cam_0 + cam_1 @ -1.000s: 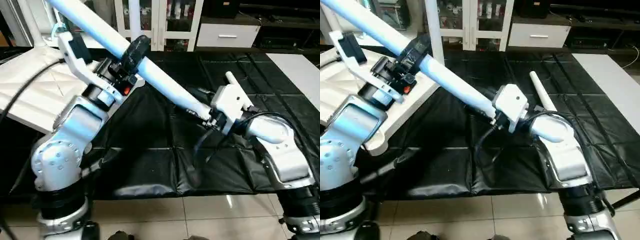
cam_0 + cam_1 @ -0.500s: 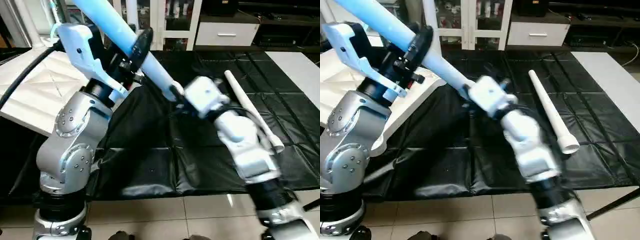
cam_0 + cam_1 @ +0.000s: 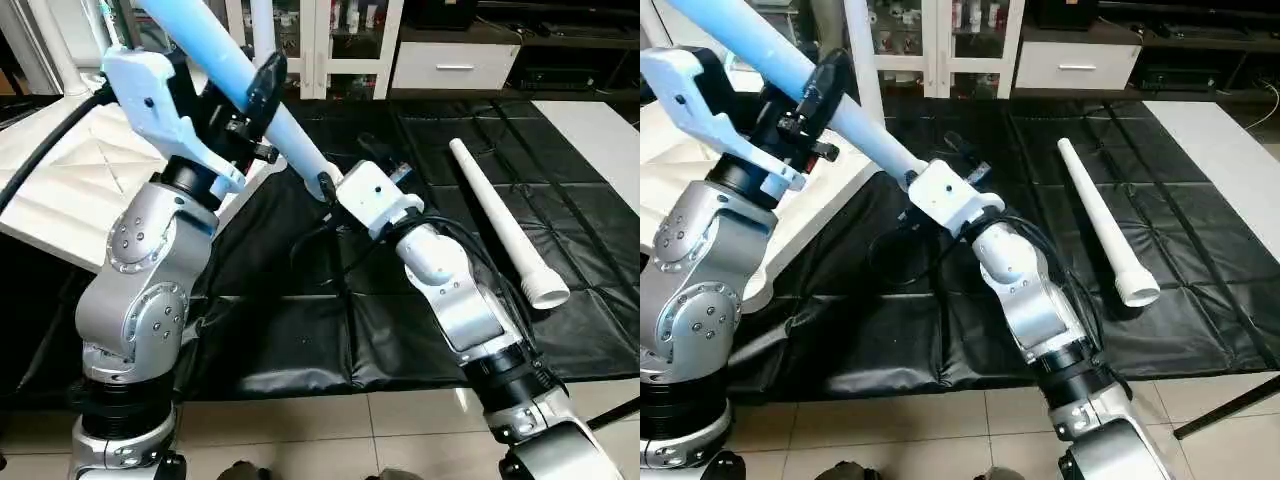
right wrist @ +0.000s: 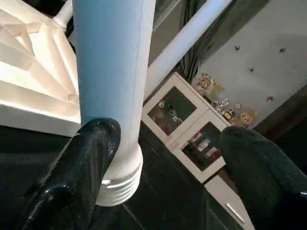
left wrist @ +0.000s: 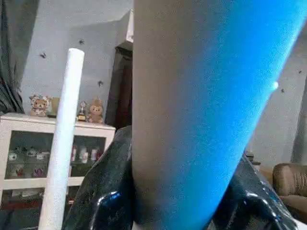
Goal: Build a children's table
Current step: Pick table leg
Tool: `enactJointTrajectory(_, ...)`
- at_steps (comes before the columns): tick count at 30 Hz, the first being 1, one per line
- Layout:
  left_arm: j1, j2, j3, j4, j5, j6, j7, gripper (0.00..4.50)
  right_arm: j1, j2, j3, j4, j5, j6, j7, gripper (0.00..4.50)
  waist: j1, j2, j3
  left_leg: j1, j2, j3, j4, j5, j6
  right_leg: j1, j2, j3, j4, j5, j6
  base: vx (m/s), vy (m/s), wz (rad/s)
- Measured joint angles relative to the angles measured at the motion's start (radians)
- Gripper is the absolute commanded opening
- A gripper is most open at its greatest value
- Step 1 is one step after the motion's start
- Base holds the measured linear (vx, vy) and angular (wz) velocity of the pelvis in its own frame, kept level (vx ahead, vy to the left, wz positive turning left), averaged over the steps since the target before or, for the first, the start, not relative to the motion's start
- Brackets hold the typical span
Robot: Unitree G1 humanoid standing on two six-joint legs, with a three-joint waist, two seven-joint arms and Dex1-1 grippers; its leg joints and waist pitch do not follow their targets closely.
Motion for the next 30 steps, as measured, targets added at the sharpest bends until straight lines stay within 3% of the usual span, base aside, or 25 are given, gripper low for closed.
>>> enactJointTrajectory(8, -0.001, -0.015, -0.013, -0.001, 0.000, -0.021, -0.013, 1.68, 0.010, -0.001, 0.037, -0.003, 0.027, -0.023, 0.070, 3.92, 0.001, 0.000, 0.000, 0.000, 0.000, 0.000, 0.000, 0.000, 0.000, 0.000, 0.000, 0.000, 0.000, 0.000, 0.000, 0.000, 0.000, 0.00)
enactJointTrajectory(19, -0.001, -0.020, -0.002, -0.002, -0.008, -0.027, -0.024, 1.68, 0.032, -0.016, -0.001, -0.026, 0.024, -0.029, 0.035, 3.92, 0.000, 0.000, 0.000, 0.000, 0.000, 0.000, -0.001, 0.000, 0.000, 0.000, 0.000, 0.000, 0.000, 0.000, 0.000, 0.000, 0.000, 0.00)
enactJointTrajectory(30, -0.001, -0.039, -0.023, -0.005, -0.010, -0.019, -0.029, 1.68, -0.025, 0.018, 0.001, 0.055, 0.022, -0.039, 0.018, 3.92, 0.000, 0.000, 0.000, 0.000, 0.000, 0.000, -0.002, 0.000, 0.000, -0.001, 0.000, 0.000, -0.001, 0.000, 0.000, 0.000, 0.000, 0.00)
